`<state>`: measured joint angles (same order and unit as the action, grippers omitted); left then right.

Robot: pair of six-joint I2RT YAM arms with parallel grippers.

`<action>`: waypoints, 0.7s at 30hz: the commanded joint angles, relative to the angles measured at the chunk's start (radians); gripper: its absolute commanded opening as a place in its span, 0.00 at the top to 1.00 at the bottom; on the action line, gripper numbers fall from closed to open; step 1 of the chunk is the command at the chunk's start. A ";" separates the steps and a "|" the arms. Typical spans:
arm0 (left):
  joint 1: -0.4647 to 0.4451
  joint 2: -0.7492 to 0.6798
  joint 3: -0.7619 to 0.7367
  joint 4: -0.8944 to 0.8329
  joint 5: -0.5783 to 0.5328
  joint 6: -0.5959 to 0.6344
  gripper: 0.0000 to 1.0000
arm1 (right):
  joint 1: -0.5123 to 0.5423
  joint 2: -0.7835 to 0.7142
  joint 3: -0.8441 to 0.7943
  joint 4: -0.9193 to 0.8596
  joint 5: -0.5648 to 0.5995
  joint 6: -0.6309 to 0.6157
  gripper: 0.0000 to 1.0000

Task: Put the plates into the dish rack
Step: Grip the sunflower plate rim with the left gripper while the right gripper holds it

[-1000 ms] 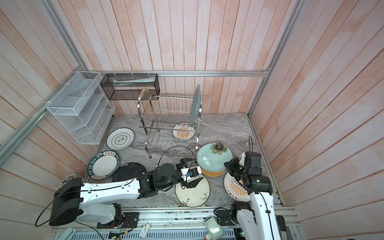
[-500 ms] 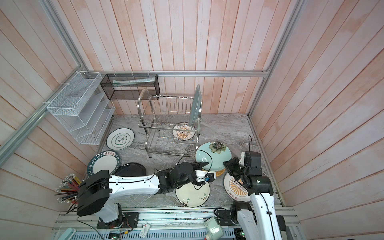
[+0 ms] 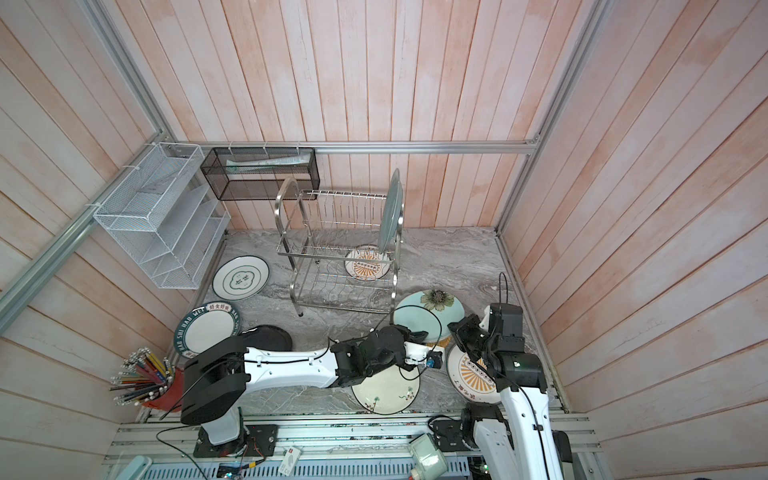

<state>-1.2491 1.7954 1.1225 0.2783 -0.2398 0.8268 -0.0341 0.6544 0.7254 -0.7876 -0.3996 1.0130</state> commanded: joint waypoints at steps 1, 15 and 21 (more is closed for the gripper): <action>0.022 -0.004 0.035 0.012 -0.043 -0.097 1.00 | 0.010 -0.031 0.028 0.129 -0.093 -0.017 1.00; -0.036 -0.197 -0.066 0.009 0.011 -0.158 1.00 | -0.012 0.050 0.034 0.414 -0.232 -0.066 0.33; -0.047 -0.377 -0.140 -0.044 0.153 -0.289 1.00 | -0.042 0.083 0.085 0.510 -0.202 -0.124 0.03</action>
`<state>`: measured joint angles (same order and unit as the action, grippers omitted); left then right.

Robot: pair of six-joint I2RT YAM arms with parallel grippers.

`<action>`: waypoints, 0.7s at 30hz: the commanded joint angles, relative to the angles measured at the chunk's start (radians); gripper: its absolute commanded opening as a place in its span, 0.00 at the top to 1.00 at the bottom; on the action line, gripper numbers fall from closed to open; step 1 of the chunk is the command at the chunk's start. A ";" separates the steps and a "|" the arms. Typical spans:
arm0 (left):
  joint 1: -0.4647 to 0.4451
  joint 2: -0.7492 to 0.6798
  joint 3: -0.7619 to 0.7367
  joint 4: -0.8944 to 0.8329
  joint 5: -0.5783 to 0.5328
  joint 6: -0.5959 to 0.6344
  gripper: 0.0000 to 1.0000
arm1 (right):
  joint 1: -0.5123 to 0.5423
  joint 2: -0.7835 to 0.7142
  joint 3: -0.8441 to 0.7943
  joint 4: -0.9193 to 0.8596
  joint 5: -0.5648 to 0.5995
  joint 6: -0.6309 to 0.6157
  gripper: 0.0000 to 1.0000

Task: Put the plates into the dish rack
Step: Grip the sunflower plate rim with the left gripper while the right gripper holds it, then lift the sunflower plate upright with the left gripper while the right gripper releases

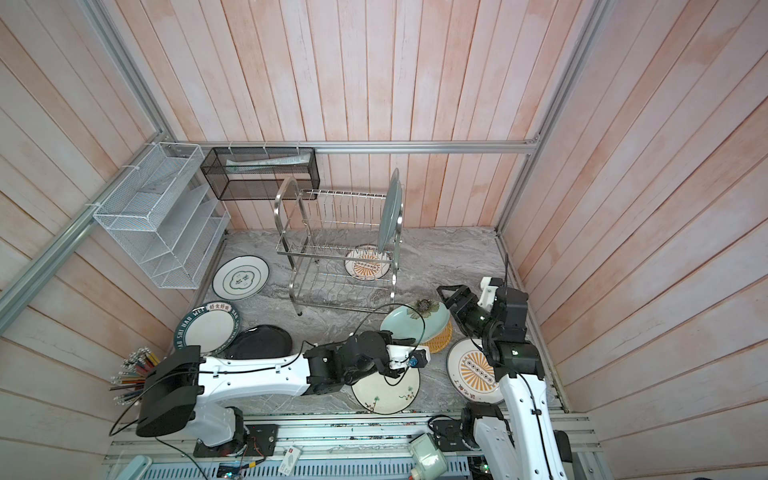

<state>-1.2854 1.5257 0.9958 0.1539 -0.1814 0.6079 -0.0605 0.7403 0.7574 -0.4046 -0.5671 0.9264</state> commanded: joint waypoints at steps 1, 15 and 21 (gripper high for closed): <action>-0.011 -0.132 -0.027 0.077 0.122 -0.083 1.00 | -0.020 0.000 0.060 0.132 -0.034 -0.042 0.02; -0.011 -0.503 -0.028 0.129 0.144 -0.459 1.00 | -0.042 -0.130 -0.037 0.198 -0.001 -0.150 0.02; -0.011 -0.541 0.087 0.225 0.144 -0.537 1.00 | -0.042 -0.186 -0.164 0.302 -0.087 -0.145 0.02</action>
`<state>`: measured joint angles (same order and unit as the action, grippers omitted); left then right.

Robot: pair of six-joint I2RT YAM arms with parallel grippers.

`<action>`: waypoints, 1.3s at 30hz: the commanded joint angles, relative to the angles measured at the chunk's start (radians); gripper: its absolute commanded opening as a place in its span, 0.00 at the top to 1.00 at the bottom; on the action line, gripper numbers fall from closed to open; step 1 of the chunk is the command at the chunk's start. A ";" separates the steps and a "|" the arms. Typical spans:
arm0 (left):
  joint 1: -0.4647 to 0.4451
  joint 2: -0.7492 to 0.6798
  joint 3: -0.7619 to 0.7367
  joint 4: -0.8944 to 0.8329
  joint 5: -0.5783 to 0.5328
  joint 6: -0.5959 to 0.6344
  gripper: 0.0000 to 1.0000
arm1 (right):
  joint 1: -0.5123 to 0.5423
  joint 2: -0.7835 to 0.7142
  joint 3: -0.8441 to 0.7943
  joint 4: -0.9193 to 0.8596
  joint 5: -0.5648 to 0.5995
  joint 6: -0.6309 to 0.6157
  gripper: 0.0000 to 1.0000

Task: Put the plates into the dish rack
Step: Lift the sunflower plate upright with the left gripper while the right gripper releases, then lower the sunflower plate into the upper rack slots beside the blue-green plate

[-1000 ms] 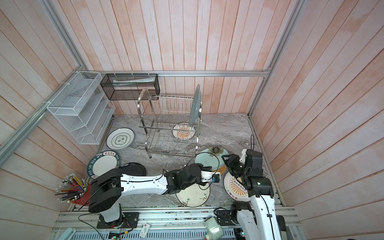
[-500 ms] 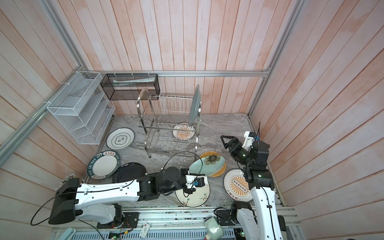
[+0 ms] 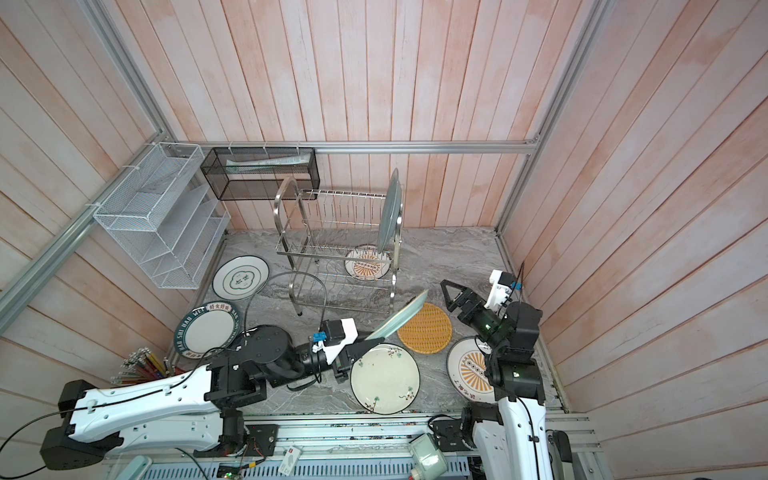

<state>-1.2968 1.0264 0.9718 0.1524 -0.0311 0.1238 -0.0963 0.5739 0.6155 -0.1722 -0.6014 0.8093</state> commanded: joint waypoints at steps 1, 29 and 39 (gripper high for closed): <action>0.002 -0.042 0.128 0.233 0.011 -0.050 1.00 | -0.006 -0.030 -0.032 0.078 -0.067 -0.035 0.02; 0.512 0.211 0.405 0.394 0.116 -0.328 1.00 | 0.000 -0.147 -0.255 0.268 -0.203 0.063 0.02; 0.697 0.447 0.543 0.383 0.253 -0.543 1.00 | 0.006 -0.142 -0.289 0.267 -0.202 0.089 0.02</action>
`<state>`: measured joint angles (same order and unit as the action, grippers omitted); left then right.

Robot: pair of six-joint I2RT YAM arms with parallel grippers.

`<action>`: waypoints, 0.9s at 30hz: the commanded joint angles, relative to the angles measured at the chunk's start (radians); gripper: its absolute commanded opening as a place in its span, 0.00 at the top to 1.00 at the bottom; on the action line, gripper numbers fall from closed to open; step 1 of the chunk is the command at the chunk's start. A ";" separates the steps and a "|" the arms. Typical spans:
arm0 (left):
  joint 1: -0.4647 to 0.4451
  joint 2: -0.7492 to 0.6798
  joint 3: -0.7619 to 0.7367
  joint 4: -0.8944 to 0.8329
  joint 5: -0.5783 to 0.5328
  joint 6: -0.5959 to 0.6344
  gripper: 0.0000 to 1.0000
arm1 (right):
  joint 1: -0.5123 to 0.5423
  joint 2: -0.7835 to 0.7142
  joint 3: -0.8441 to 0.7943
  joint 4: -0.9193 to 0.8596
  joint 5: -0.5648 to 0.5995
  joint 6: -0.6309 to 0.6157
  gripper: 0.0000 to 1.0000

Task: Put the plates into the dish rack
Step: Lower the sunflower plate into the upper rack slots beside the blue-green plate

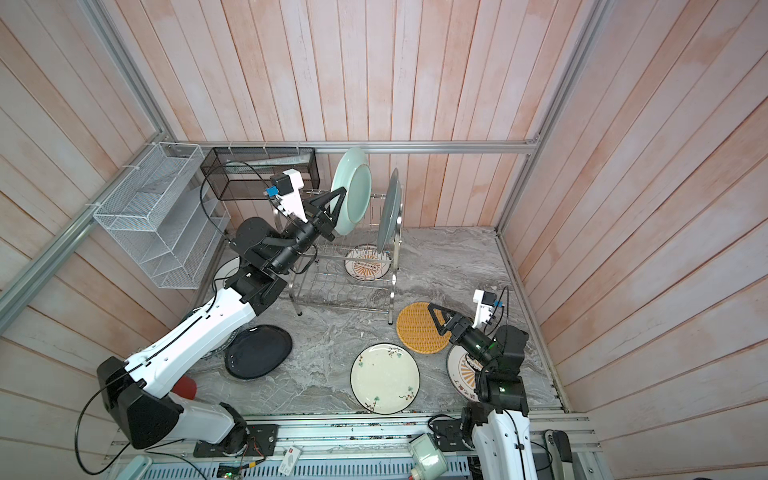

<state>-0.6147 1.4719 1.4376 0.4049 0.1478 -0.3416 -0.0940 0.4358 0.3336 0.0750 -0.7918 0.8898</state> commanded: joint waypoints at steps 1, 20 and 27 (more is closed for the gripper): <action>0.015 0.014 0.084 0.132 0.078 -0.081 1.00 | 0.004 -0.001 -0.008 0.020 -0.012 0.008 0.02; -0.016 0.108 0.133 0.084 0.008 -0.105 1.00 | 0.011 0.015 -0.025 0.013 -0.007 0.000 0.02; -0.092 0.122 0.173 0.007 -0.099 -0.008 1.00 | 0.011 0.008 -0.015 -0.027 -0.002 -0.024 0.02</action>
<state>-0.6849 1.5997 1.5394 0.3275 0.1108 -0.4026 -0.0875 0.4553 0.3210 0.0669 -0.7914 0.8894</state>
